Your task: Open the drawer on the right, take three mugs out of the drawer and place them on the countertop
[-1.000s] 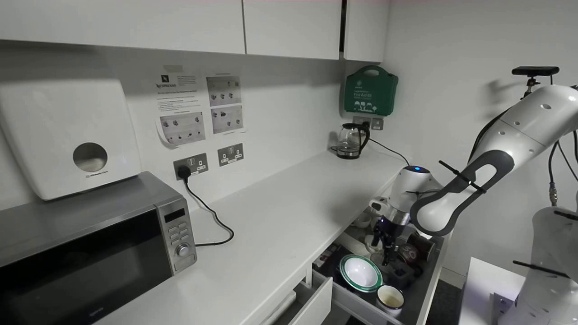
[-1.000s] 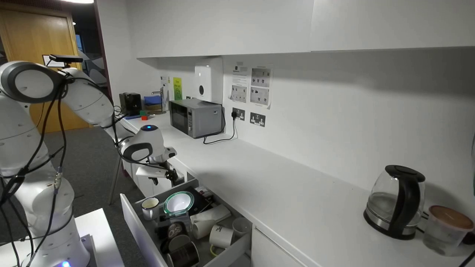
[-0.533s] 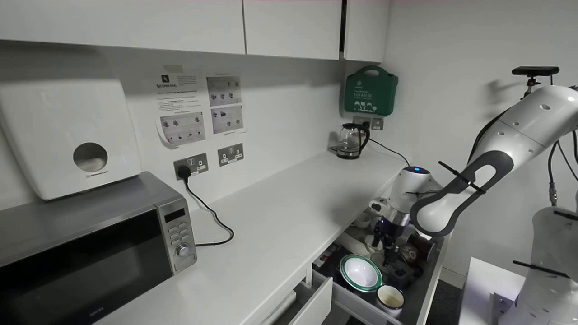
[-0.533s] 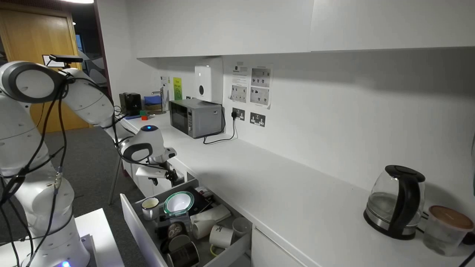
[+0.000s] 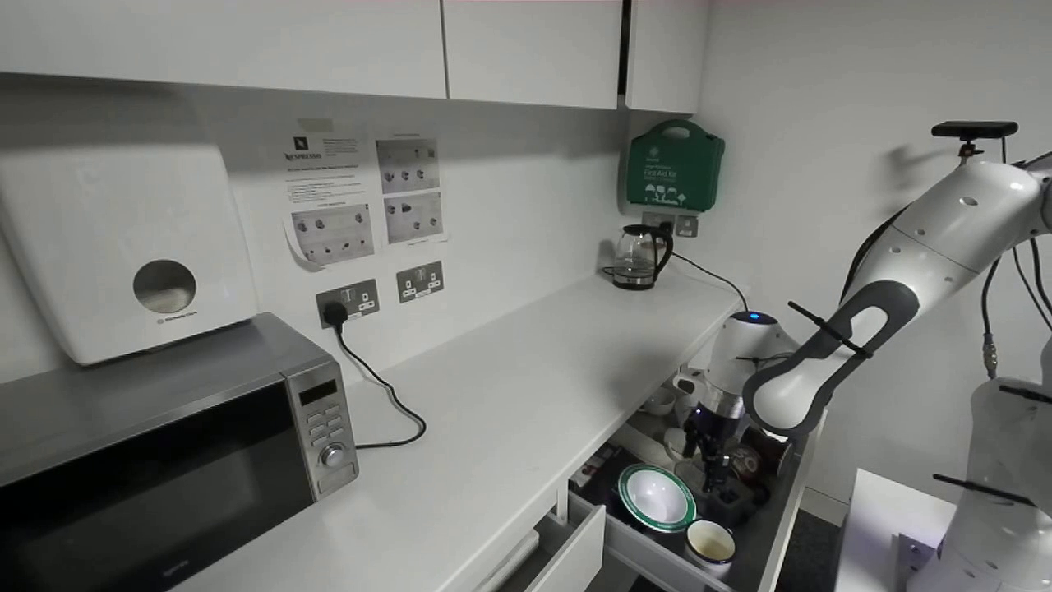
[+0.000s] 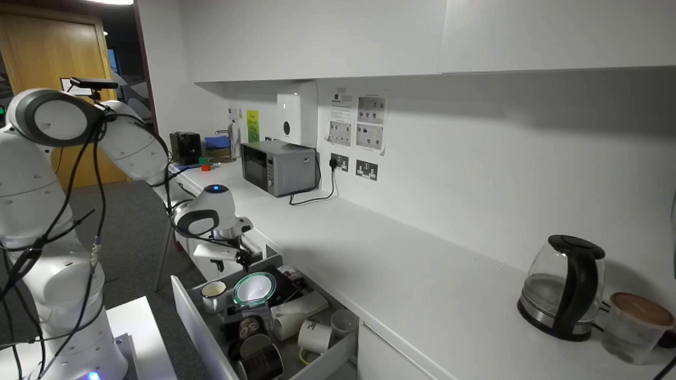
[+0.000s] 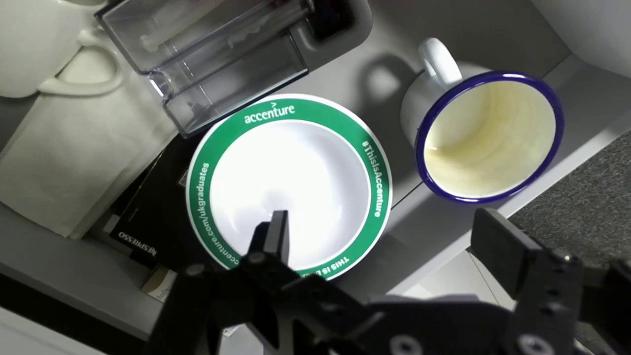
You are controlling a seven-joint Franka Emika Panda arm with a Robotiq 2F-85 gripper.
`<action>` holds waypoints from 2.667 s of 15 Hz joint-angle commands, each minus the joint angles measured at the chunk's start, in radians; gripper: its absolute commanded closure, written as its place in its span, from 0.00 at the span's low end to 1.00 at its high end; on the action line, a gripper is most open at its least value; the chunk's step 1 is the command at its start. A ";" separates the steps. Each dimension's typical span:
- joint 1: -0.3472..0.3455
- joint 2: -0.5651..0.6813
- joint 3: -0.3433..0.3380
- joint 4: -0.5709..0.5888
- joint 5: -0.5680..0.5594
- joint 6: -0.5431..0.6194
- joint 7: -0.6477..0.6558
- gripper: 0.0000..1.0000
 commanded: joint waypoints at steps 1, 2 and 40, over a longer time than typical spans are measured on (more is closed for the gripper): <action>-0.025 0.030 0.021 0.000 0.046 0.002 -0.086 0.00; -0.029 0.036 0.029 0.000 0.042 0.002 -0.080 0.00; -0.354 0.408 0.353 0.166 0.027 0.048 -0.178 0.00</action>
